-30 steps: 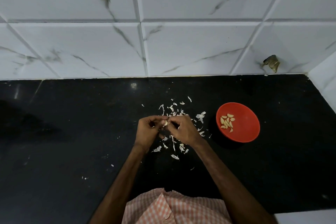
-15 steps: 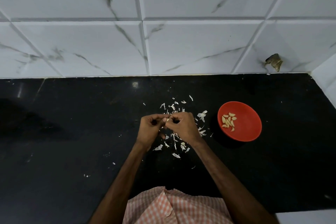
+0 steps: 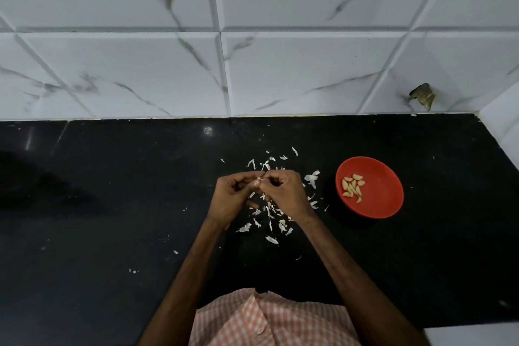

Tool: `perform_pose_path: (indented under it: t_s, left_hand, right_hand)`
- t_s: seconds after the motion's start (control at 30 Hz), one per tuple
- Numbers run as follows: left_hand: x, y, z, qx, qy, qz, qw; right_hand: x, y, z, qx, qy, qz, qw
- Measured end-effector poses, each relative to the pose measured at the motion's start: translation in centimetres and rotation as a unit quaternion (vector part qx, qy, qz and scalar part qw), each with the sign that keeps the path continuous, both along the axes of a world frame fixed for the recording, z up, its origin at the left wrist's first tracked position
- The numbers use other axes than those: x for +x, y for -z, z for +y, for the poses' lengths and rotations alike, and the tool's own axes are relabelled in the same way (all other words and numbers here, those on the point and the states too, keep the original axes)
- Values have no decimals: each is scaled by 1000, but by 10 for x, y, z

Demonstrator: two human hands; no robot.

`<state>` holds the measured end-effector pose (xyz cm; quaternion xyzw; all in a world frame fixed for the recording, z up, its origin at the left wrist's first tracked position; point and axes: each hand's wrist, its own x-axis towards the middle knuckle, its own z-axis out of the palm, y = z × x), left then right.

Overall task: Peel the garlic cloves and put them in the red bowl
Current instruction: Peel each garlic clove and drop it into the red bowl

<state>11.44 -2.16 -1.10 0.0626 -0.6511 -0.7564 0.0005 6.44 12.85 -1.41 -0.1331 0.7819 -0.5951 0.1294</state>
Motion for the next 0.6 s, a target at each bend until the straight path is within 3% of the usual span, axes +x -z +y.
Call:
perform_pose_path:
  t_s: [0.5, 0.6]
  left_hand:
    - [-3, 4, -5, 75, -115, -31, 990]
    - [-2, 5, -9, 62, -137, -37, 988]
  right_hand:
    - [1, -8, -6, -138, 58, -66, 986]
    - [-3, -4, 3, -113, 58, -48, 991]
